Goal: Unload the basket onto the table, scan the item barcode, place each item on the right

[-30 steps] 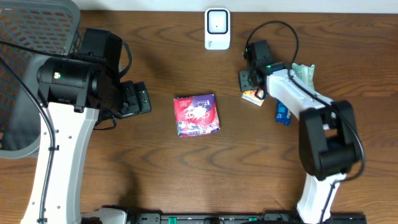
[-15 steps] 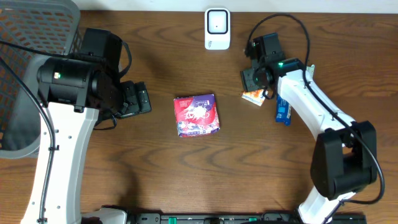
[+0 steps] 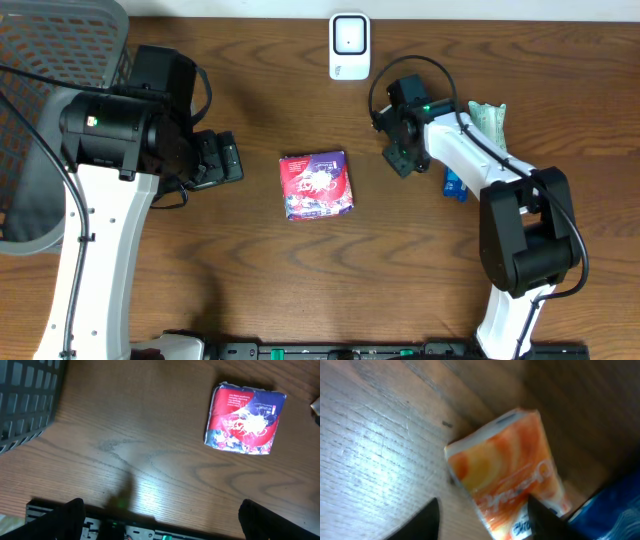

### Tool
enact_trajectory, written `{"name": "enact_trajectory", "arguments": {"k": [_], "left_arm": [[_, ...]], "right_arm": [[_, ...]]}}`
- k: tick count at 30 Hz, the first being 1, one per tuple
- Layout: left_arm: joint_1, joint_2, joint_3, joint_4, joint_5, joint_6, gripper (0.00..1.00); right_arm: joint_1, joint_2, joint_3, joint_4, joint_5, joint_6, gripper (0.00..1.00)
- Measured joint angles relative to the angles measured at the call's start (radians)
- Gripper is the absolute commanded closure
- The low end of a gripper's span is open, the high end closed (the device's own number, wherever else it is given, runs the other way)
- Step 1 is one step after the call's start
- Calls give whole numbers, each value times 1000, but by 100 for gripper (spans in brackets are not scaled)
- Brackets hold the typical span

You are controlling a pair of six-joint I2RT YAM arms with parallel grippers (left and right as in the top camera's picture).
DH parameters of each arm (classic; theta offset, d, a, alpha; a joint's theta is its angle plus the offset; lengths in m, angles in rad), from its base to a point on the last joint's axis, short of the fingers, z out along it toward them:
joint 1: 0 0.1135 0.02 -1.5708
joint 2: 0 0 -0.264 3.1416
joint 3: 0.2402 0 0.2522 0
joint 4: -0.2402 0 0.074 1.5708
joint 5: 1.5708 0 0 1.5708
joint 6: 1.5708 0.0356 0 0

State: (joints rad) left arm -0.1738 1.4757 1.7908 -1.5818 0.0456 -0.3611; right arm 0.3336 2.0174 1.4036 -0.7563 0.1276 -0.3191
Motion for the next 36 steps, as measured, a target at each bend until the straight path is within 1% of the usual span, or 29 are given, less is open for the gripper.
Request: {"name": "enact_trajectory", "arguments": {"k": [1, 3, 4, 5, 13, 15, 18, 20, 21, 22, 24, 25, 27, 28, 30, 34, 36], "left_arm": [[0, 0, 0, 0, 0, 0, 2], [0, 0, 0, 0, 0, 0, 2], [0, 0, 0, 0, 0, 0, 2], [0, 0, 0, 0, 0, 0, 2], [0, 0, 0, 0, 0, 0, 2], [0, 0, 0, 0, 0, 0, 2], [0, 0, 0, 0, 0, 0, 2], [0, 0, 0, 0, 0, 0, 2], [0, 0, 0, 0, 0, 0, 2], [0, 0, 0, 0, 0, 0, 2], [0, 0, 0, 0, 0, 0, 2], [0, 0, 0, 0, 0, 0, 2], [0, 0, 0, 0, 0, 0, 2], [0, 0, 0, 0, 0, 0, 2], [0, 0, 0, 0, 0, 0, 2], [0, 0, 0, 0, 0, 0, 2], [0, 0, 0, 0, 0, 0, 2]], "right_arm": [[2, 0, 0, 7, 10, 6, 76], [4, 0, 0, 24, 25, 27, 87], [4, 0, 0, 29, 30, 48, 92], [3, 0, 0, 34, 32, 61, 94], [3, 0, 0, 44, 42, 207, 99], [3, 0, 0, 44, 42, 241, 98], [3, 0, 0, 44, 42, 309, 98], [3, 0, 0, 44, 42, 384, 99], [3, 0, 0, 44, 42, 439, 96], [3, 0, 0, 44, 43, 473, 91], [4, 0, 0, 47, 42, 544, 75], [5, 0, 0, 52, 43, 558, 64], [8, 0, 0, 66, 43, 549, 34], [11, 0, 0, 65, 44, 528, 29], [19, 0, 0, 51, 44, 466, 30], [30, 0, 0, -8, 45, 352, 51], [34, 0, 0, -27, 45, 301, 53]]}}
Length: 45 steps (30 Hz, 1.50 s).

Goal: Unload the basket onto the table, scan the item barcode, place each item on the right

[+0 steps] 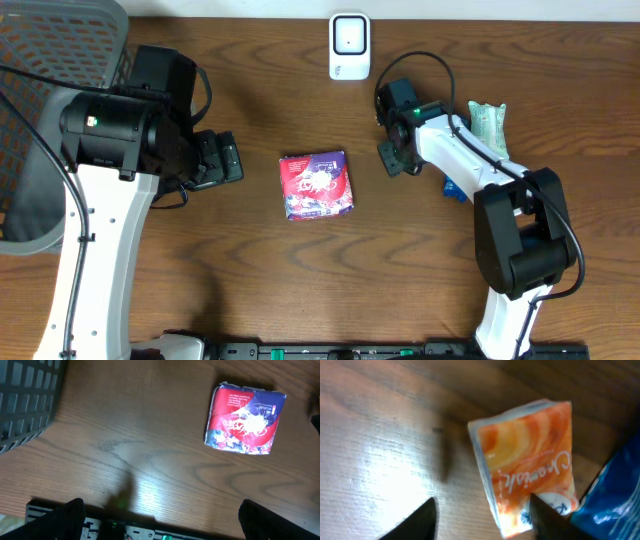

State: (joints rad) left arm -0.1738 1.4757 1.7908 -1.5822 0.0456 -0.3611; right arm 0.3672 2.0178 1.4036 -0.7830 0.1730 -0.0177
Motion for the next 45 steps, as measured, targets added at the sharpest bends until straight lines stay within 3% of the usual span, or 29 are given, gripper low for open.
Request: {"name": "enact_trajectory", "arguments": {"k": [10, 12, 16, 19, 24, 36, 42, 45], "left_arm": [[0, 0, 0, 0, 0, 0, 2], [0, 0, 0, 0, 0, 0, 2], [0, 0, 0, 0, 0, 0, 2], [0, 0, 0, 0, 0, 0, 2], [0, 0, 0, 0, 0, 0, 2], [0, 0, 0, 0, 0, 0, 2], [0, 0, 0, 0, 0, 0, 2], [0, 0, 0, 0, 0, 0, 2]], "right_arm": [[0, 30, 2, 13, 18, -111, 57], [3, 42, 8, 19, 41, -120, 64], [6, 71, 32, 29, 109, -125, 90], [6, 82, 42, 40, 149, -106, 99], [7, 92, 56, 55, 163, 7, 98], [-11, 108, 94, 67, 119, 589, 99], [-14, 109, 100, 63, 111, 673, 99], [-15, 115, 115, 44, 108, 660, 93]]}}
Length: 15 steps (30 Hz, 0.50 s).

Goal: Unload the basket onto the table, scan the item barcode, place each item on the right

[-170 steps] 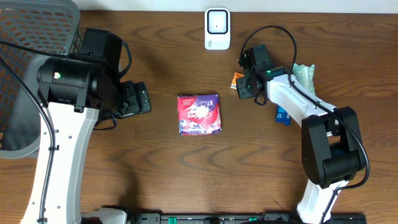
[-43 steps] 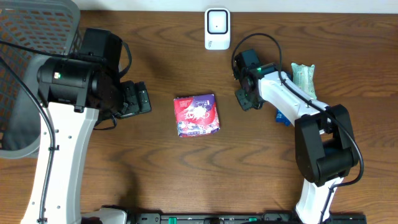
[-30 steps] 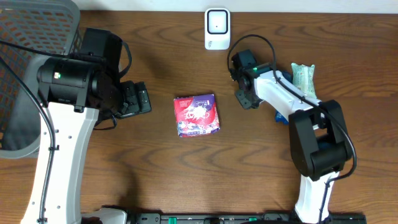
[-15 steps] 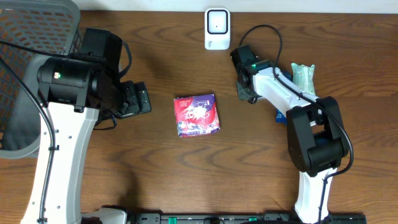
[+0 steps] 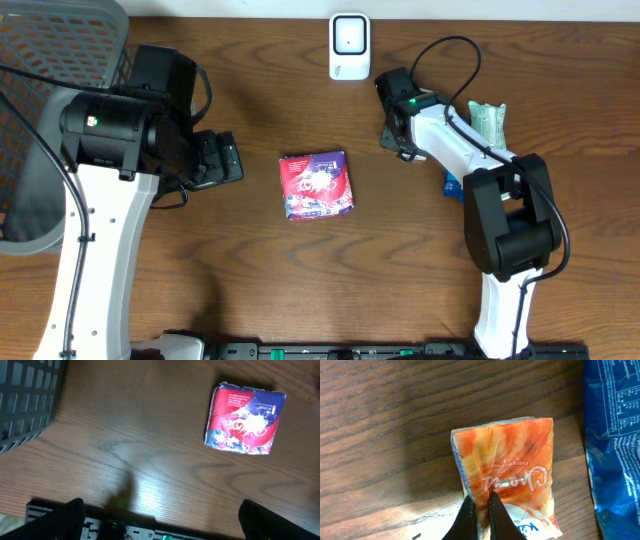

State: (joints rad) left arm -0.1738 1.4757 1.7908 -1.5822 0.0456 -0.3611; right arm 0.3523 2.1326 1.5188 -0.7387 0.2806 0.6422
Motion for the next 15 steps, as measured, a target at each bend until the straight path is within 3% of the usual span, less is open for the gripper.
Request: {"name": "enact_trajectory", "arguments": {"k": [10, 12, 13, 14, 15], "left_arm": [[0, 0, 0, 0, 0, 0, 2], [0, 0, 0, 0, 0, 0, 2], [0, 0, 0, 0, 0, 0, 2], [0, 0, 0, 0, 0, 0, 2], [0, 0, 0, 0, 0, 0, 2]], "right_arm": [[-1, 72, 212, -321, -105, -56, 82], [0, 76, 266, -367, -127, -70, 62], [1, 76, 291, -385, -136, -84, 28], [3, 76, 320, -402, -150, -103, 1], [5, 76, 340, -413, -158, -114, 1]]}}
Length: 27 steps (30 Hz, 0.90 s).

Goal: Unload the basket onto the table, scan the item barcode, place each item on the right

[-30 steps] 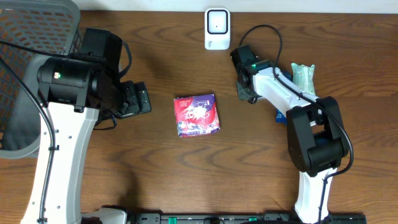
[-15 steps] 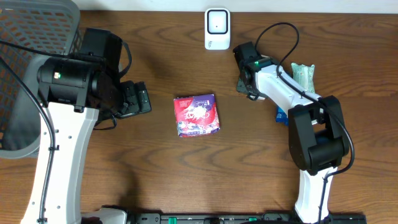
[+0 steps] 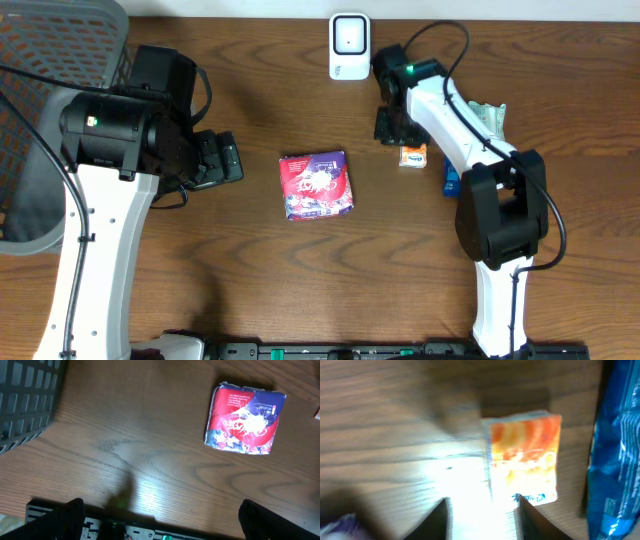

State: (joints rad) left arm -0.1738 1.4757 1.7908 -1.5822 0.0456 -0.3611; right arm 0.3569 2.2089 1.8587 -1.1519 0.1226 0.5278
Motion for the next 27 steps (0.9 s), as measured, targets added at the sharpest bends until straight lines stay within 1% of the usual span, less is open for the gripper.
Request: {"name": "enact_trajectory", "arguments": {"k": [5, 9, 13, 20, 24, 27], "left_arm": [[0, 0, 0, 0, 0, 0, 2], [0, 0, 0, 0, 0, 0, 2], [0, 0, 0, 0, 0, 0, 2], [0, 0, 0, 0, 0, 0, 2], [0, 0, 0, 0, 0, 0, 2], [0, 0, 0, 0, 0, 0, 2]], "right_arm": [[11, 0, 32, -50, -88, -82, 1], [18, 0, 31, -36, -249, -172, 12], [43, 0, 14, 13, -368, -226, 19], [109, 0, -16, 34, -488, -259, 19], [137, 0, -16, 36, -513, -263, 19], [148, 0, -16, 24, -517, -266, 23]]}}
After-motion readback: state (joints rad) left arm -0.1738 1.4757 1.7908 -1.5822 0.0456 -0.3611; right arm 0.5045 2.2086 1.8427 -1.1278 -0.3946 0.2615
